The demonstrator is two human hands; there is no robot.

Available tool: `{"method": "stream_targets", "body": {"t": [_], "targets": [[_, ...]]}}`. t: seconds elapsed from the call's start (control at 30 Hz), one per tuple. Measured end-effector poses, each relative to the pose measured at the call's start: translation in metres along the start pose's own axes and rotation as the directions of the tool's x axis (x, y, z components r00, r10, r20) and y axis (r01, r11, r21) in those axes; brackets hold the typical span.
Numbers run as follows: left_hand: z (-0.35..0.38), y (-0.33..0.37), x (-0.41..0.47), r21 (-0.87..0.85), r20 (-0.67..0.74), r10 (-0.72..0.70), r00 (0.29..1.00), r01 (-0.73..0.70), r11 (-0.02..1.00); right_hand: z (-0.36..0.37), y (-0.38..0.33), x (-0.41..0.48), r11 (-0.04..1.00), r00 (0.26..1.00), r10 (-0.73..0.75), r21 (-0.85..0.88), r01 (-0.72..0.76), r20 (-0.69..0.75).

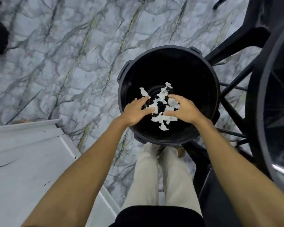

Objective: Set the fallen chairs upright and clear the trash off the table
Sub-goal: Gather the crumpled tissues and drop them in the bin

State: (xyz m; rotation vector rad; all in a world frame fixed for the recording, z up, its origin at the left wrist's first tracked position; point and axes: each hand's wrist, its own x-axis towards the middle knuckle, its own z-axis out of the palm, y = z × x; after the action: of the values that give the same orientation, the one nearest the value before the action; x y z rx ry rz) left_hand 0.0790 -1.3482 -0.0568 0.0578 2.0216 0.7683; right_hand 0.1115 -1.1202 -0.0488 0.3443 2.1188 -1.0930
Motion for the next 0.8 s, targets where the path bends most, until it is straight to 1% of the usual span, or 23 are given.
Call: {"method": "stream_targets", "body": {"t": [0.07,0.17,0.27,0.47,0.63,0.8], "targets": [[-0.002,-0.001,-0.009,-0.038,0.001,0.007,1.0,-0.007,0.999,0.0,-0.005,-0.008,1.0,1.0,0.009,0.016,-0.009,-0.013],[-0.013,0.01,-0.031,-0.035,-0.008,0.033,0.999,-0.033,0.999,-0.005,-0.024,-0.029,1.0,0.999,0.003,0.016,-0.003,-0.034],[-0.029,0.028,-0.058,-0.009,-0.039,0.092,0.995,-0.092,0.996,-0.014,-0.049,-0.053,0.999,0.998,-0.031,0.02,0.032,-0.054],[-0.064,0.071,-0.109,0.096,-0.102,0.223,0.969,-0.214,0.972,-0.039,-0.104,-0.111,0.992,0.983,-0.107,0.05,0.115,-0.15],[-0.079,0.118,-0.139,0.17,-0.111,0.351,0.93,-0.33,0.928,-0.063,-0.128,-0.159,0.982,0.95,-0.152,0.067,0.176,-0.273],[-0.073,0.167,-0.141,0.274,-0.049,0.471,0.881,-0.442,0.854,-0.09,-0.118,-0.206,0.976,0.893,-0.131,0.099,0.192,-0.431]]}}
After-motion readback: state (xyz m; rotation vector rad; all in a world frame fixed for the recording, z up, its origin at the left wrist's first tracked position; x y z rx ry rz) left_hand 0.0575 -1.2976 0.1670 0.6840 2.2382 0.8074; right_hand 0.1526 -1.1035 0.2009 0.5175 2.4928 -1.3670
